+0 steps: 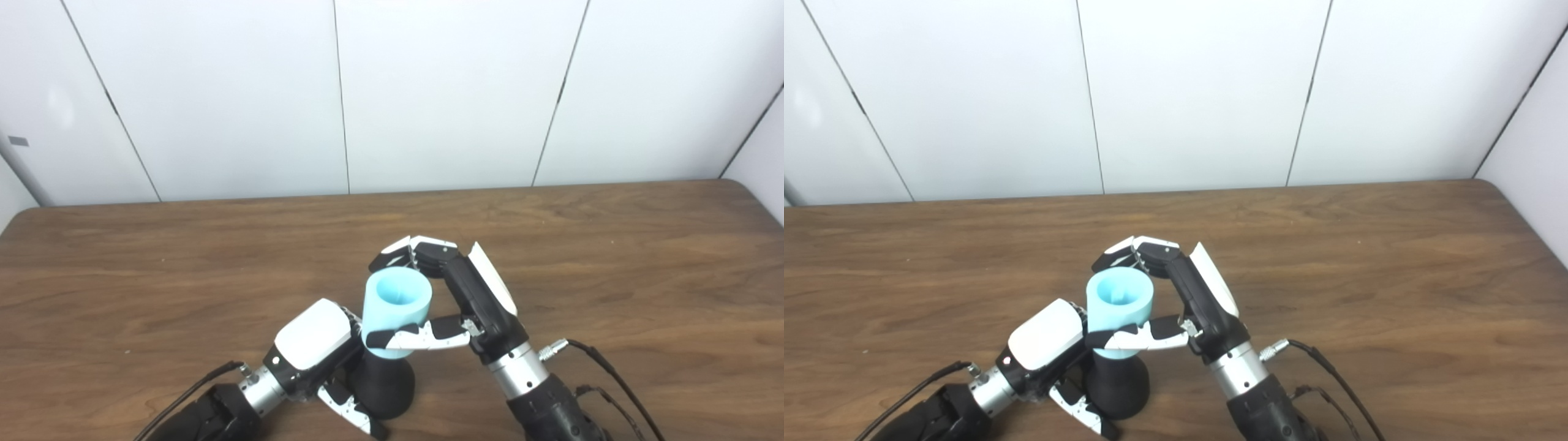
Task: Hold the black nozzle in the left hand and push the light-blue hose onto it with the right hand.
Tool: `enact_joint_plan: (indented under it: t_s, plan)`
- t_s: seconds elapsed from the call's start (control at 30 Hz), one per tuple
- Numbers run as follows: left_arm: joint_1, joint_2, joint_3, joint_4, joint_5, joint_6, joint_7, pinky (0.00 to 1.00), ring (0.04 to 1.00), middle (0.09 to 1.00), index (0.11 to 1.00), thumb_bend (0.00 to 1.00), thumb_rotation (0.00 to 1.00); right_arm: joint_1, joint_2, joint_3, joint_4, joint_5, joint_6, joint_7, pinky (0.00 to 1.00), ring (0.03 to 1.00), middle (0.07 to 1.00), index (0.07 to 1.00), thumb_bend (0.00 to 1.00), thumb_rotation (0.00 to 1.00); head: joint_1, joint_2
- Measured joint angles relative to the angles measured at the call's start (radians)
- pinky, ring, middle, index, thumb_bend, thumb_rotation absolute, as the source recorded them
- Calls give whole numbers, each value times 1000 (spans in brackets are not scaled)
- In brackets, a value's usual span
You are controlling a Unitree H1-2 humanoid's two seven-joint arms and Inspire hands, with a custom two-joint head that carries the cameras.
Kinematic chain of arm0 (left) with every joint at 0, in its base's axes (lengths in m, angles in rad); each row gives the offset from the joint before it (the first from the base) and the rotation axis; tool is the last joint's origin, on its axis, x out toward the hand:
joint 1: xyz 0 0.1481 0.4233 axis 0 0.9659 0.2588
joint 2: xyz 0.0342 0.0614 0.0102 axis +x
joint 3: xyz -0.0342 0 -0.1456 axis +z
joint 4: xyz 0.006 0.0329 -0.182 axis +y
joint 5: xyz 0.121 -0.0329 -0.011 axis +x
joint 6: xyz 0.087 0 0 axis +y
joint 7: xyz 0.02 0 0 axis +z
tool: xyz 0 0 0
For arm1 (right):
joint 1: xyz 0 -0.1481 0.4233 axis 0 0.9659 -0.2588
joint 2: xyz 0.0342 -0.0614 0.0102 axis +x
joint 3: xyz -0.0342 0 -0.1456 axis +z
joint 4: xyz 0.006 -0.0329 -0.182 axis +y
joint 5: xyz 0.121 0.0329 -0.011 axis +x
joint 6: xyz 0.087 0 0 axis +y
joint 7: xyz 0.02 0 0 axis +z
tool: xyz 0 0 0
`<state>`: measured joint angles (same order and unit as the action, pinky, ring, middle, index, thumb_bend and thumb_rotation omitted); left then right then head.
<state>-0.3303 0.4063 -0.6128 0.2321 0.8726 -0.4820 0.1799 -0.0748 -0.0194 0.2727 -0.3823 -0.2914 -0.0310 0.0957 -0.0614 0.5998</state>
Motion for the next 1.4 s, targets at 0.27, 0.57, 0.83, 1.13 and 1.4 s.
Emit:
enact_joint_plan:
  t_s: [0.27, 0.57, 0.83, 1.13, 1.4]
  plan:
    - [-3, -3, -2, 5, 7, 0, 6, 121, 169, 471, 482, 525, 0, 0, 2, 6, 9, -6, -21, 0, 306, 381, 493, 559, 506, 0, 3, -14]
    - [-3, -3, -2, 6, 5, 0, 5, 119, 166, 471, 482, 525, 0, 2, 2, 16, 19, -33, -26, 1, 281, 370, 494, 558, 505, 0, 6, -2]
    - [-2, -3, 0, 3, 3, 0, 1, 124, 175, 471, 482, 525, 0, 10, 2, 26, 46, -66, -90, -20, 194, 334, 465, 560, 502, 0, 6, 2]
    - [2, -4, 1, -4, 3, 4, -5, 145, 201, 471, 483, 525, 0, -3, -2, 27, 131, -141, -281, -103, 116, 160, 473, 483, 527, 0, 6, 5]
    - [4, -4, 2, -7, 3, 4, -7, 138, 189, 471, 482, 524, 0, -21, -20, 26, 170, -194, -374, -139, 144, 194, 474, 483, 527, 0, 6, 6]
